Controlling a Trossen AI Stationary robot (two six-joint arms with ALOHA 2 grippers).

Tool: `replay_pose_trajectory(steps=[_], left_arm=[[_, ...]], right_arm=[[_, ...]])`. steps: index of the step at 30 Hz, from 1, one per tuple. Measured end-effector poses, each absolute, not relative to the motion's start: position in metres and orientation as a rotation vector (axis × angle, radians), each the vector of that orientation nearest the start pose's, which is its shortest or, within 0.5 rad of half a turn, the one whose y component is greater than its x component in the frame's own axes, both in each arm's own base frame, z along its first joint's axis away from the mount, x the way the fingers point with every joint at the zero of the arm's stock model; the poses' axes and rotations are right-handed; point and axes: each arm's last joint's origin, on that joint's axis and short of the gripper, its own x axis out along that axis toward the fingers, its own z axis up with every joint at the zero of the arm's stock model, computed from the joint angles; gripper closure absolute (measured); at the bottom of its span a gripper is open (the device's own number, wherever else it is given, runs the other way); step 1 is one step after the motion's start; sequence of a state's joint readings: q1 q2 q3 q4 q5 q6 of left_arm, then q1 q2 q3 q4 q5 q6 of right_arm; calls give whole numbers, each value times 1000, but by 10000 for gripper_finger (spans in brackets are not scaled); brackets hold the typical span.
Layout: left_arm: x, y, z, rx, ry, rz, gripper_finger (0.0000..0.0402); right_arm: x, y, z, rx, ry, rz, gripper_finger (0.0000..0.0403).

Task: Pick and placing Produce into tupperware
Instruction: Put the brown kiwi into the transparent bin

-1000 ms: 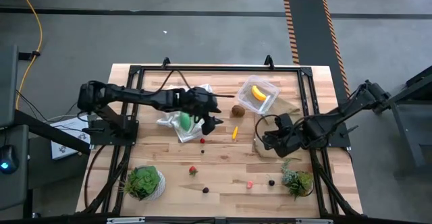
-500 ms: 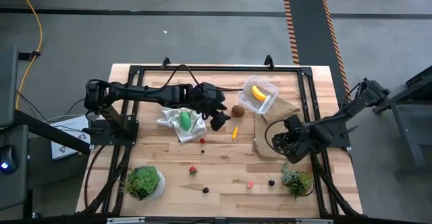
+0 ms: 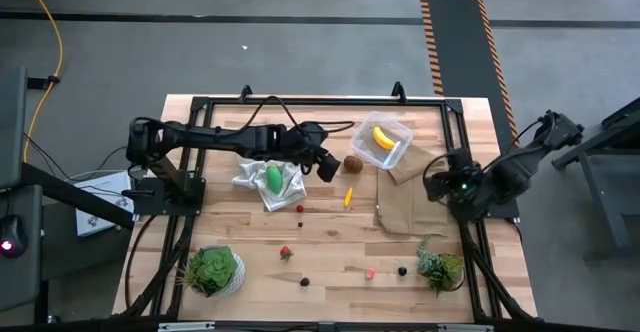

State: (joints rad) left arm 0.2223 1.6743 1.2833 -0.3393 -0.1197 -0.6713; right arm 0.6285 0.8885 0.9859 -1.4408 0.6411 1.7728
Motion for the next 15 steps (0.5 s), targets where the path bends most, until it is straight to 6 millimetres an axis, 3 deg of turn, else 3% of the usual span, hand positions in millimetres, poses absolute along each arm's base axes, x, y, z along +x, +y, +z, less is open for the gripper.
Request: replay_pose_trajectory(steps=[6,15], left_arm=[[362,85,251,-740,637,580,60],[381,85,218,-778,673,568,61]], right_arm=[[93,46,308,786,659,-807,203],[88,42,308,727,682,-797,203]])
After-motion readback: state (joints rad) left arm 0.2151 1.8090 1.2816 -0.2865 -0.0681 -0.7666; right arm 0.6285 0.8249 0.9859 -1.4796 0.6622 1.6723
